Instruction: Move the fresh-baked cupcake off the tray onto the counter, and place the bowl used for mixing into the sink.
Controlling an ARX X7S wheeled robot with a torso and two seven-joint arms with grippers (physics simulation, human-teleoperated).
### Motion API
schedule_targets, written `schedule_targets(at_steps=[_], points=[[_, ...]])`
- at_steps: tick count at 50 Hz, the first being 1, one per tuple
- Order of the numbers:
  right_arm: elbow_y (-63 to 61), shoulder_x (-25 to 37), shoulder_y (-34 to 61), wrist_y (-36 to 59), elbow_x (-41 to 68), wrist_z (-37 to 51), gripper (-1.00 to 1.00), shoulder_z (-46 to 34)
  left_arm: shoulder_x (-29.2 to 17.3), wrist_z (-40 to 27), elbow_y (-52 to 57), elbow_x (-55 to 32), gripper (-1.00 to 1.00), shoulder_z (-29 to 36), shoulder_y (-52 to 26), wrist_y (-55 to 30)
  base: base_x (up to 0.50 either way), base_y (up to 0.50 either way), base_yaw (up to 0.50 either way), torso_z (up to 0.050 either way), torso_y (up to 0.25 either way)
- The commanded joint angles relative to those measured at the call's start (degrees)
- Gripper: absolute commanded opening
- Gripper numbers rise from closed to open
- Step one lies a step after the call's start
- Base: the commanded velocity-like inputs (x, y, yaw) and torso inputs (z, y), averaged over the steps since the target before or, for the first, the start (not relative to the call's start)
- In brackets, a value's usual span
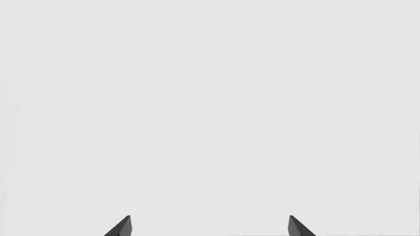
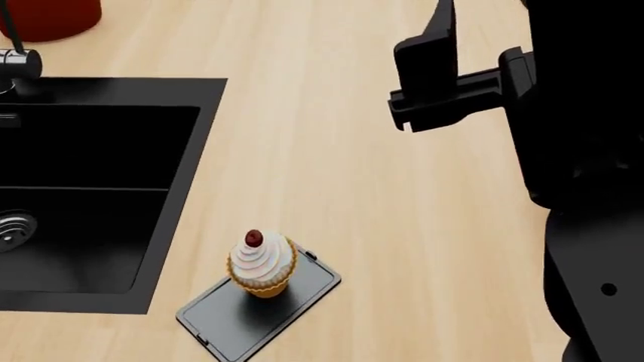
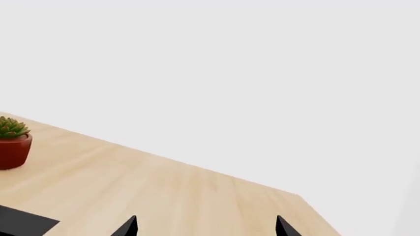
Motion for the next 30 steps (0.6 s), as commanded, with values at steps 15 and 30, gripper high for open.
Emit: schedule_targets(at_steps=[15,30], points=[[-2.9,-7.1,-1.1,14.4,27.3,9.7,1.00,14.3,-0.3,-0.5,-0.4,-0.2,1.00,1.1,0.6,0.7,0.00,0.00,0.00,0.000,0.000],[2.9,-1.5,-2.6,13.3,58.8,31.0,1.00,9.6,-0.6,-1.0,-0.4,-0.3,1.00,1.5,0.9,0.7,0.00,0.00,0.00,0.000,0.000]])
